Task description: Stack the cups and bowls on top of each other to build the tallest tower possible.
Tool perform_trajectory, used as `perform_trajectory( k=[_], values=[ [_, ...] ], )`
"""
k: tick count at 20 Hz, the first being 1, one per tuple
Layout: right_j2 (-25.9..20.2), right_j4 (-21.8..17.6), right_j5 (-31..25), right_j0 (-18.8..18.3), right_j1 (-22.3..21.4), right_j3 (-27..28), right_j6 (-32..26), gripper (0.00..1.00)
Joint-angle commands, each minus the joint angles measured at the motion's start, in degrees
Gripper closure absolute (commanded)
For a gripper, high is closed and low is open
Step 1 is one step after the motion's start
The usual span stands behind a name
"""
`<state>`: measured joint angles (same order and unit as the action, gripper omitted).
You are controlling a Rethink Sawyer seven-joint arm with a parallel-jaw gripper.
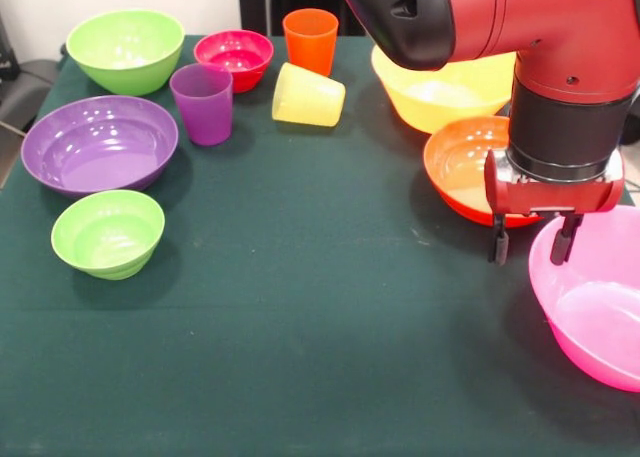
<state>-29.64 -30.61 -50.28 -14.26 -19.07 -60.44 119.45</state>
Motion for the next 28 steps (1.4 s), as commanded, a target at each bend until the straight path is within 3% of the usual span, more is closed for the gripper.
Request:
perform_trajectory(
  k=[1,12,21,28],
  values=[
    [1.02,-1.66,0.71,-0.29,0.39,-4.41,-7.14,0.00],
    [2.55,-1.56,1.21,1.61,-0.64,-5.18,-2.36,0.00],
    [3.79,-2.34,5.47,2.70,-4.46,-9.77,-0.46,0.00],
    [4.19,-0.93,2.03,2.79,-4.77,-9.41,-0.92,0.00]
  ],
)
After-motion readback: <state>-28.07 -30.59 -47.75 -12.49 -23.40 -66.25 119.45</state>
